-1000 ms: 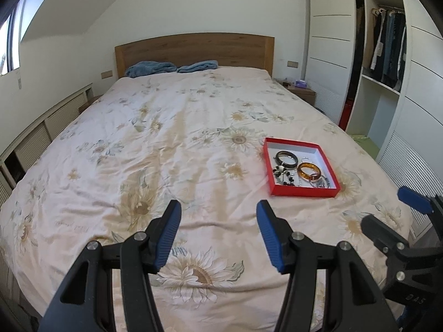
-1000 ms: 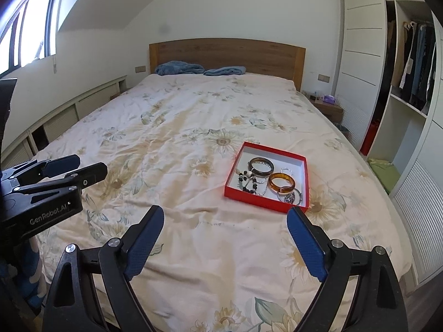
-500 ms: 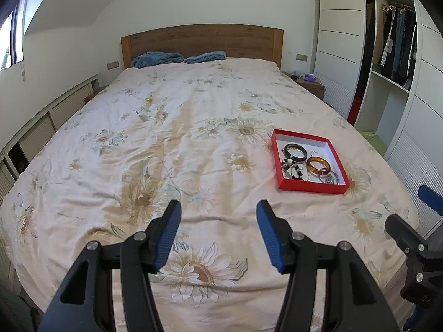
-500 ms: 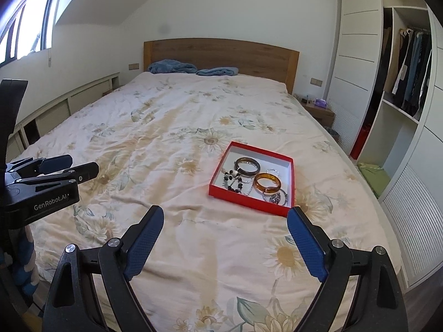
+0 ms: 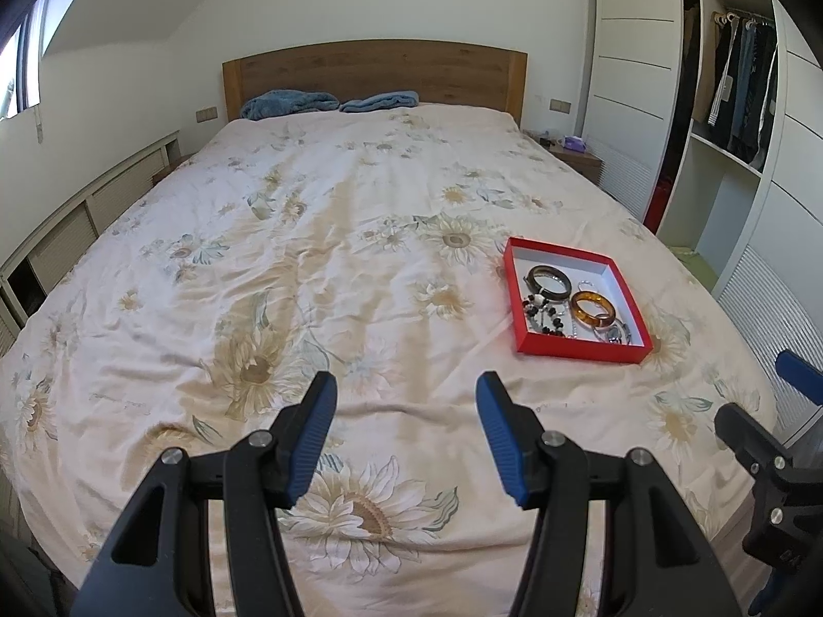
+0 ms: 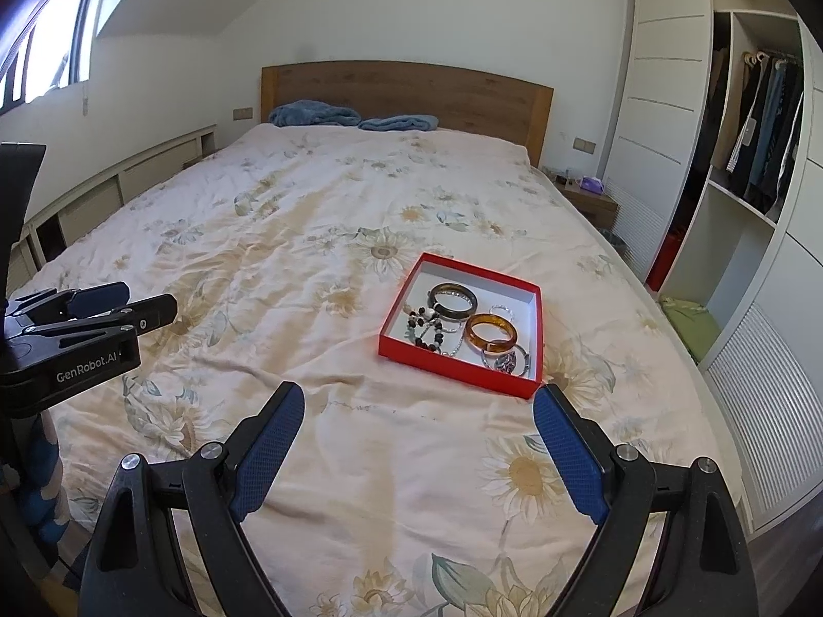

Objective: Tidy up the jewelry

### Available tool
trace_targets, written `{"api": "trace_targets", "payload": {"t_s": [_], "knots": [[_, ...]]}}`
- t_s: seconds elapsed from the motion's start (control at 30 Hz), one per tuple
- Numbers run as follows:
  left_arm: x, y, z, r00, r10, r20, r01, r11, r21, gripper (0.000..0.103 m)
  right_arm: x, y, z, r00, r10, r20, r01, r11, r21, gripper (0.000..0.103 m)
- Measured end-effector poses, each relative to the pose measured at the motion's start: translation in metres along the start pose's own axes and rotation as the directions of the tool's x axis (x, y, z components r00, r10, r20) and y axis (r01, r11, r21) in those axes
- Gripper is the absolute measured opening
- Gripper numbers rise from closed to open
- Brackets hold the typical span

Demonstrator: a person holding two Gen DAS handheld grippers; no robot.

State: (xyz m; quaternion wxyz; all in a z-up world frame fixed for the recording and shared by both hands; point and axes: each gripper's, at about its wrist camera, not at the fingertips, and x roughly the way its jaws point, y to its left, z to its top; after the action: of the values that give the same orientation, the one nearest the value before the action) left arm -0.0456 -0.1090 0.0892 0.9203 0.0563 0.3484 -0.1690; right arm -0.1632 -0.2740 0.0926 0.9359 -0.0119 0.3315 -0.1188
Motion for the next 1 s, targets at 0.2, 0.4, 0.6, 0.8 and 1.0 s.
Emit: {"api": "trace_targets", "payload": {"t_s": [0.2,0.4,0.6,0.8,1.0], "knots": [[0.005,0.0,0.0,1.0,-0.003,0.009,0.003,1.0,-0.003,0.054,0.006,0.001,0.001,1.0,0.008,-0.008,-0.008,1.0,-0.001,0.09],[0.011,0.0,-0.004,1.0,0.025,-0.01,-0.025,1.0,0.008,0.054,0.019,0.002,-0.005,0.999,0.019,-0.039,-0.019,1.0,0.004,0.09],[0.013,0.002,-0.012,0.999,0.054,-0.006,-0.054,0.998,0.022,0.054,0.031,0.003,-0.011,0.998,0.017,-0.067,-0.017,1.0,0.01,0.09],[0.011,0.001,-0.017,0.998,0.06,0.01,-0.061,0.998,0.032,0.054,0.041,0.003,-0.019,0.995,0.02,-0.1,-0.018,1.0,0.022,0.091],[0.015,-0.002,-0.024,0.999,0.042,0.002,-0.042,0.998,0.051,0.054,0.057,0.0,-0.03,0.99,0.011,-0.143,-0.006,0.999,0.035,0.093]]}}
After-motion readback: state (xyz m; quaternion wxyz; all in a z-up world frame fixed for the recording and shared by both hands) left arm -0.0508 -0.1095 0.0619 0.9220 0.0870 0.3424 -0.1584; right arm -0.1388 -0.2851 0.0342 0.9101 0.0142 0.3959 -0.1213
